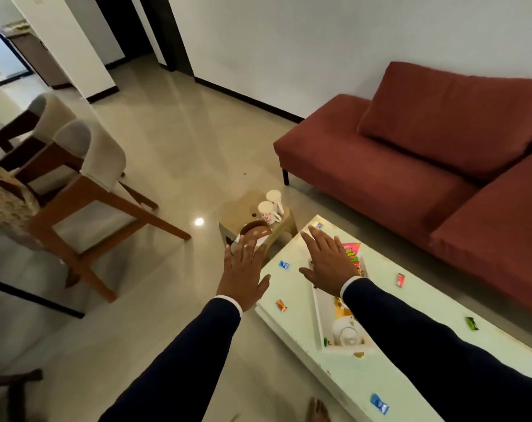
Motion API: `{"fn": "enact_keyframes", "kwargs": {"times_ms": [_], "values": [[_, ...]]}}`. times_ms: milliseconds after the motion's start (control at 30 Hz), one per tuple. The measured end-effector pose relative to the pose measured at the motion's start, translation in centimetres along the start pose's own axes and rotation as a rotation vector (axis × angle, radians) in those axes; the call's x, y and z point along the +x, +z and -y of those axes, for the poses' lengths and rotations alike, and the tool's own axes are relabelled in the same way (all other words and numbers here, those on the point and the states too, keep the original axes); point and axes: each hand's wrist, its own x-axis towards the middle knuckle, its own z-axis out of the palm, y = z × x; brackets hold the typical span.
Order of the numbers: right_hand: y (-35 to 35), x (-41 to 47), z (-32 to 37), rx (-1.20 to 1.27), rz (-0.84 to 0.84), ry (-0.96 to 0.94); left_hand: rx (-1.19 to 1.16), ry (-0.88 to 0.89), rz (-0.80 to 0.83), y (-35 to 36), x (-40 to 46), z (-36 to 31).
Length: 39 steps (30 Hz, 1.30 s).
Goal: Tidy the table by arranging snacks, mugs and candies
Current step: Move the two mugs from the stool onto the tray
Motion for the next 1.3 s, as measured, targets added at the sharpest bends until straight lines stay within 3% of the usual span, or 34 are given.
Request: {"fn": "enact_keyframes", "kwargs": {"times_ms": [267,433,533,800,1133,1300], "values": [[0.1,13.4,-1.8,0.014,0.017,0.017,-0.084,0.020,0.042,1.9,12.4,5.0],[1.3,24.5,-3.6,0.054,0.013,0.144,-0.142,0.079,0.129,6.8,22.6,9.5],[2.7,32.1,-5.4,0.082,0.058,0.256,-0.215,0.128,0.247,10.3,30.5,13.0],[11.0,46.7,-7.8,0.127,0.247,0.398,-0.301,0.071,0.347,20.2,47.5,18.0],[19.7,59.2,-10.5,0.042,0.490,0.148,-0.568,-0.082,0.401,29.4,50.5,17.6],[22.4,60.7,-10.7,0.043,0.519,0.156,-0.562,-0.052,0.329,31.2,50.6,17.5]]}}
